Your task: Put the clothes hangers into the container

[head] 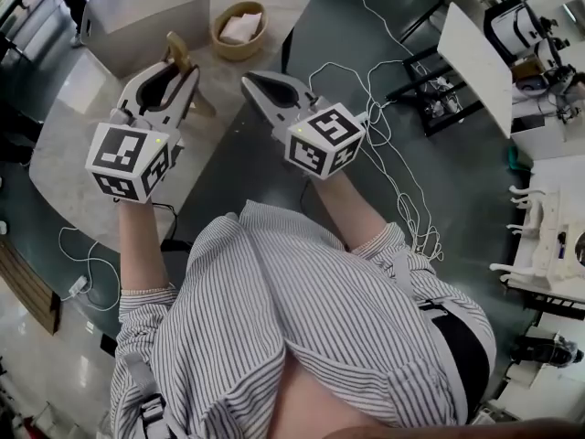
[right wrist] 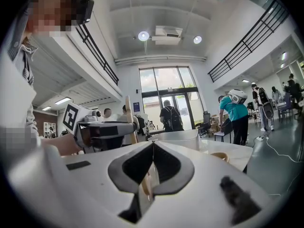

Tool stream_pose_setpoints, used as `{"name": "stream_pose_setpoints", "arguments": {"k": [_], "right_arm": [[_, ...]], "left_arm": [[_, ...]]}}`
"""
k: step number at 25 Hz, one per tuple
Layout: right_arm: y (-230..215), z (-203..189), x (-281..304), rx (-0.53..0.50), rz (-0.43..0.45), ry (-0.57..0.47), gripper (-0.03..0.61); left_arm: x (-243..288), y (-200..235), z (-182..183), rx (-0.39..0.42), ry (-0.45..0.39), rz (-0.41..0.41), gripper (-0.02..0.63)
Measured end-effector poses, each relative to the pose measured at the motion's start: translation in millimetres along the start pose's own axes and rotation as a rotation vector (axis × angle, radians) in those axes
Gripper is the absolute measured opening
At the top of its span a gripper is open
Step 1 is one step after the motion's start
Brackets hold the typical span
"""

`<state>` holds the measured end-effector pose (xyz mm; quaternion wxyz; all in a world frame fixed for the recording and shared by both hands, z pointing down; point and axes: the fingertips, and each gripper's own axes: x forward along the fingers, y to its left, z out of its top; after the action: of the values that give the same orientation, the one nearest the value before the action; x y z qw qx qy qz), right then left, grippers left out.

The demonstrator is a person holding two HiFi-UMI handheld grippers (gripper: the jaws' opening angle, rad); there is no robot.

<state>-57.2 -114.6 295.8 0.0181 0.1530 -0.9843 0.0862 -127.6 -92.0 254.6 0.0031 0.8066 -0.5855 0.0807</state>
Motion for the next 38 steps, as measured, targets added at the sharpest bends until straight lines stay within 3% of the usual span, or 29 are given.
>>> {"name": "stream_pose_setpoints", "arguments": {"k": [9,16,22,38], "right_arm": [[-5,23,2,-0.026,0.034,-0.051,0.015],[-18,15,-3,0.029,0.018,-0.058,0.015],[-30,12,3,0.031,0.021,-0.042,0.015],[-76,61,106,-0.066,0.103,-0.058,0.015]], "left_arm": [[-3,9,22,0.056,-0.011,0.066,0.091],[-1,14,23,0.011,-0.028,0.096,0.091],[3,27,34,0.031,-0.043,0.125,0.091],[37,119,84,0.084,-0.038,0.243,0.091]]}}
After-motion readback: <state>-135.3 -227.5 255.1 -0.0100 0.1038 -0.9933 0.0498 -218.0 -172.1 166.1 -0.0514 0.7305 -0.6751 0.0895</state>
